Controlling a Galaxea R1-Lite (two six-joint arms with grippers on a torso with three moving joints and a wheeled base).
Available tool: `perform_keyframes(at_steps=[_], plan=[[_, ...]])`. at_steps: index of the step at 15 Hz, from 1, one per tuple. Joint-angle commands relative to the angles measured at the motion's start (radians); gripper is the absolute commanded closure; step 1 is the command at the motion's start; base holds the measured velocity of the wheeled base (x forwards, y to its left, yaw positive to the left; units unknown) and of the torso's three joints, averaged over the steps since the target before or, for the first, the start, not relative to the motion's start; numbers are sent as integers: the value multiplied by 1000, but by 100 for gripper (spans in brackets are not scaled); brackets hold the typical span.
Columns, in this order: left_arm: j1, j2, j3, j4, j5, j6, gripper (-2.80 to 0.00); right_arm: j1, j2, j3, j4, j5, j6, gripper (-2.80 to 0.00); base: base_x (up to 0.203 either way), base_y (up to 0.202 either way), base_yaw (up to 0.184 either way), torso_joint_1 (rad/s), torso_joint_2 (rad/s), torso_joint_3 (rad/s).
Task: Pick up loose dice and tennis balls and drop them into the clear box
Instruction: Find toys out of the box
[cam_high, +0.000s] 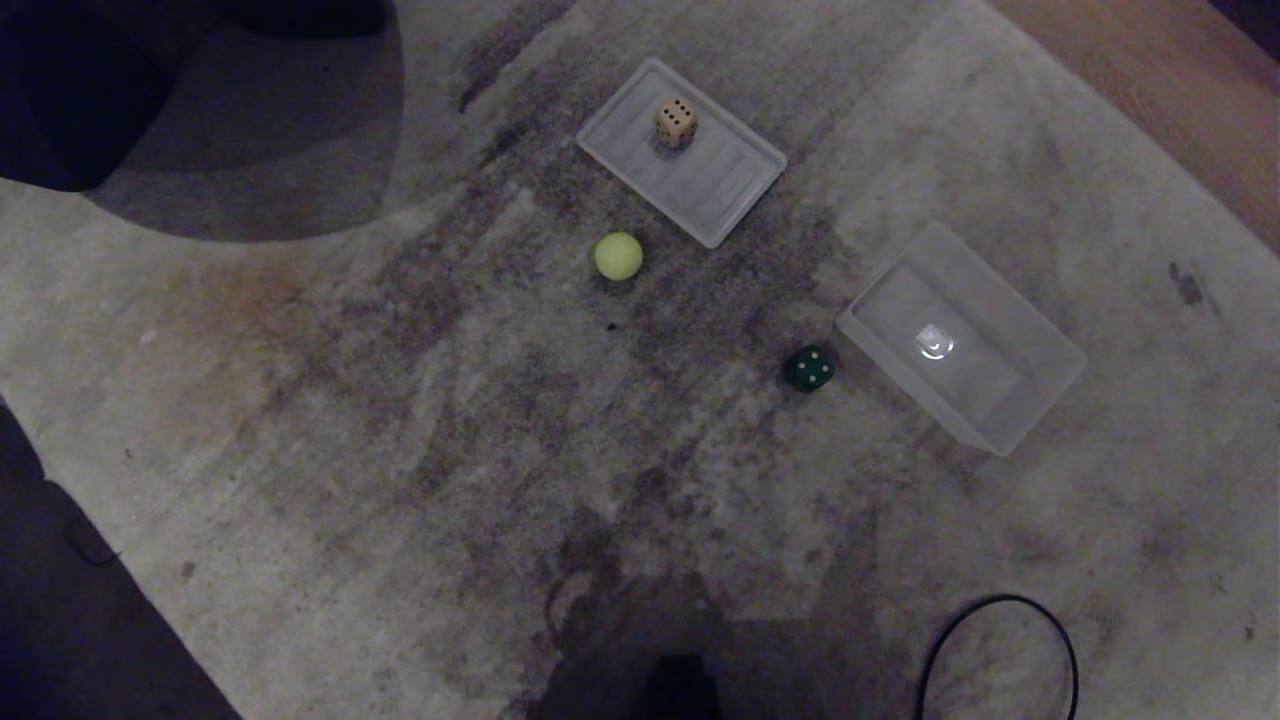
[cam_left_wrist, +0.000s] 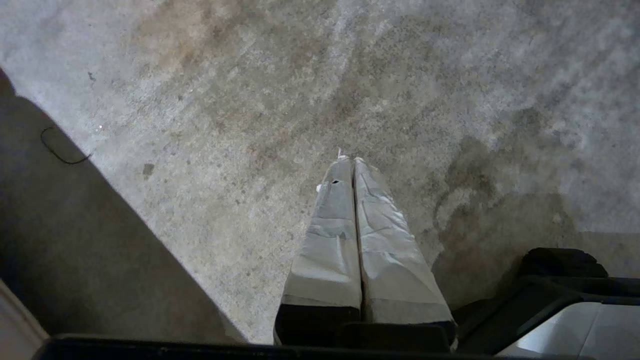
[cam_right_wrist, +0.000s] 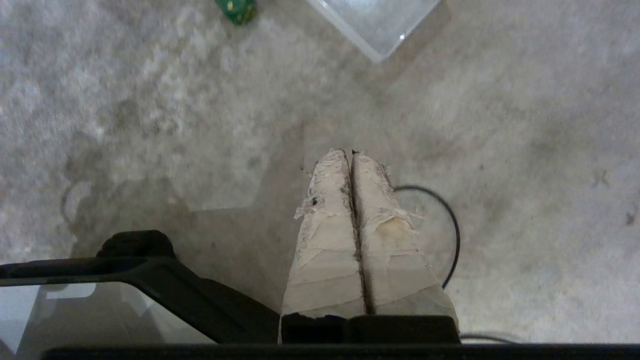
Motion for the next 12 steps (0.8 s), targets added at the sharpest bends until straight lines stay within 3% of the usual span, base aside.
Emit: perform_keyframes(at_steps=[1, 9, 12], plan=[[0, 1, 2, -1, 0, 0, 0, 0, 0, 0, 0, -1, 0, 0, 77, 0, 1, 6, 2, 5], [0, 1, 2, -2, -1, 2, 0, 0, 0, 0, 0, 0, 0, 0, 178, 0, -1, 3, 1, -1], [0, 1, 2, -1, 2, -4, 0, 0, 0, 0, 0, -1, 0, 0, 30, 0, 0, 1, -1, -1]])
